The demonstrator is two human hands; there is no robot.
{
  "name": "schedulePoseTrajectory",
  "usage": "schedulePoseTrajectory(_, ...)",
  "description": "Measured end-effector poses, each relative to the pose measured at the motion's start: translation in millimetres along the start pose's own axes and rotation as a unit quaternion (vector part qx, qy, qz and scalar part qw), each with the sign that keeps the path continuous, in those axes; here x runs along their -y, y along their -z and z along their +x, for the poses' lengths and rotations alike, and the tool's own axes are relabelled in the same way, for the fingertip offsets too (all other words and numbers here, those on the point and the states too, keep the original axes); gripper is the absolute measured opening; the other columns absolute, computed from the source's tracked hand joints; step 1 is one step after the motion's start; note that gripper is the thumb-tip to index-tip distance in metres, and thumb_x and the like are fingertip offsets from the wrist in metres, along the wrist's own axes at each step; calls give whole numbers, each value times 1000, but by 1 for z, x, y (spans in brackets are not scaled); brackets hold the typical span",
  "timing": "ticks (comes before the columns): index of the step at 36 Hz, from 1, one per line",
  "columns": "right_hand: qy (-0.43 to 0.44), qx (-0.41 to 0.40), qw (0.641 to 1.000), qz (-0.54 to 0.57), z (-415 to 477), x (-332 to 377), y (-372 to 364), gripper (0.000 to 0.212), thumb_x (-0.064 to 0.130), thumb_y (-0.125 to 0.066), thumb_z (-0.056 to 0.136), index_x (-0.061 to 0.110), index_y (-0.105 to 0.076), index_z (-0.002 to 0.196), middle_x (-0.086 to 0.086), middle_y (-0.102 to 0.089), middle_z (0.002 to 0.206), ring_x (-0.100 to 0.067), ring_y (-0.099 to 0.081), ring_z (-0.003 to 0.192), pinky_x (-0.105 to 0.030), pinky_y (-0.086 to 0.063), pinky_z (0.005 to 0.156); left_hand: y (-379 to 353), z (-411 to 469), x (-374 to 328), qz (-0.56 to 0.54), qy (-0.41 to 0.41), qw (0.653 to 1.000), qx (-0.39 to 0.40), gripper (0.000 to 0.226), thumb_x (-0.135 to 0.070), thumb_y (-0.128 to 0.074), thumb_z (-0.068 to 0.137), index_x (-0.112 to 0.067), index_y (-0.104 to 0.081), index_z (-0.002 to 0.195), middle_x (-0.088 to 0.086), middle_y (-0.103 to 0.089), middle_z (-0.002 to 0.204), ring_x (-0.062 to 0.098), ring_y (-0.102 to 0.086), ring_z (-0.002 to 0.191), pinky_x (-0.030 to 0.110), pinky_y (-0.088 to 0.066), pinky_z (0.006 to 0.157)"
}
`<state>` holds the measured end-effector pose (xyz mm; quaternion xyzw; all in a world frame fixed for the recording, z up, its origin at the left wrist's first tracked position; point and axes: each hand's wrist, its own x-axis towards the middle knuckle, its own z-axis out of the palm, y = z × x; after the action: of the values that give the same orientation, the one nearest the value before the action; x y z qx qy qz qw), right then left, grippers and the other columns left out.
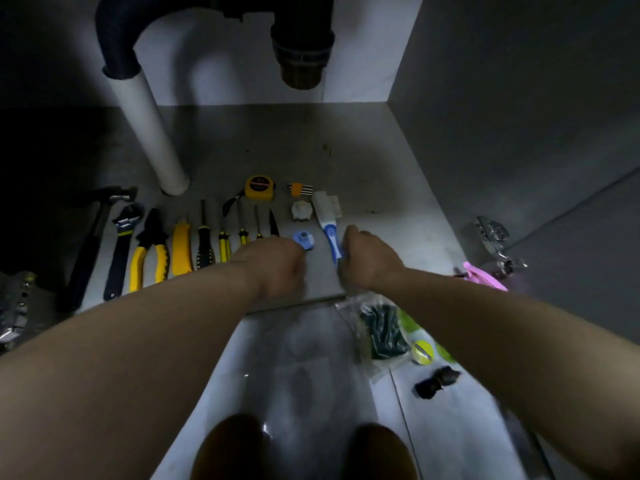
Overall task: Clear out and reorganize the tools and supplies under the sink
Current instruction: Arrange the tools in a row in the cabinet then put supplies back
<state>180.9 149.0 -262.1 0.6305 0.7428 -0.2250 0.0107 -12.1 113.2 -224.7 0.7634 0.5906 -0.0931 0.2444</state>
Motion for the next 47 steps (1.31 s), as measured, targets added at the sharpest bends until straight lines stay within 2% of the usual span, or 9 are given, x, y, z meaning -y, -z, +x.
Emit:
schedulePoseTrajectory(3, 35, 75, 996, 30, -31, -18, 27, 15, 23, -60, 91, 12, -64, 99, -9, -71, 97, -28, -66, 92, -33, -53, 80, 1, 6, -21, -21, -28, 999, -15, 24, -30, -52, 100, -16, -70, 102, 9, -69, 107, 28, -62, 94, 30, -47, 74)
schedulePoseTrajectory(6, -26, 213, 970, 117, -77, -49, 37, 18, 13, -57, 94, 7, -73, 95, -5, -70, 79, -22, -69, 76, -25, -54, 61, -1, 9, -52, -50, -64, 997, -14, 22, -26, -54, 99, -14, -72, 97, 11, -70, 104, 28, -63, 95, 30, -48, 76)
schedulePoseTrajectory(11, -200, 459, 853, 147, -153, -120, 7, 35, 10, -52, 100, 14, -57, 135, -12, -61, 113, -30, -65, 95, -36, -56, 78, -8, 11, -101, -33, -121, 992, 4, 18, -27, -55, 98, -21, -72, 97, 4, -71, 107, 26, -65, 102, 34, -53, 88)
schedulePoseTrajectory(15, -272, 378, 871, 157, -190, -166, -36, 48, 13, -56, 96, 35, -38, 135, -15, -60, 113, -21, -67, 76, -40, -60, 86, -18, 9, -117, -13, -150, 989, 14, 18, -29, -56, 97, -22, -72, 98, 2, -70, 104, 24, -64, 100, 32, -52, 88)
schedulePoseTrajectory(21, -275, 195, 932, 135, -195, -193, -98, 61, 15, -54, 91, 30, -34, 147, -23, -55, 120, -29, -55, 88, -30, -45, 68, -44, -1, -110, 31, -175, 983, 42, 19, -31, -55, 98, -23, -71, 105, -5, -59, 93, 19, -59, 89, 26, -41, 75)
schedulePoseTrajectory(28, -265, 47, 954, 133, -186, -185, -138, 20, 17, -55, 95, 3, -61, 109, -23, -63, 111, -38, -55, 110, -32, -42, 80, -59, -4, -92, 49, -152, 980, 121, 16, -34, -57, 97, -28, -71, 104, -5, -66, 112, 18, -62, 98, 27, -45, 82)
schedulePoseTrajectory(37, -219, -27, 936, 275, -215, -160, -102, 19, 2, -51, 89, 21, -49, 86, -9, -61, 83, -25, -56, 73, -26, -39, 56, -31, 7, -104, 6, -133, 980, 147, 24, -26, -66, 94, -22, -72, 116, -4, -65, 102, 14, -55, 92, 22, -40, 79)
schedulePoseTrajectory(41, -171, -49, 901, 396, -221, -148, -55, 25, -6, -55, 91, 15, -39, 90, -9, -61, 78, -18, -71, 85, -28, -36, 57, -20, 3, -117, -108, -121, 970, 179, 45, -25, -79, 88, -20, -64, 130, 3, -65, 91, 21, -63, 82, 39, -60, 80)
schedulePoseTrajectory(47, -106, -16, 865, 491, -210, -113, 2, 22, -2, -64, 92, 15, -52, 93, -3, -65, 74, -13, -52, 65, -25, -42, 59, -14, -6, -136, -269, -110, 921, 258, 82, -24, -82, 86, -35, -39, 154, 14, -75, 109, 29, -76, 96, 40, -62, 89)
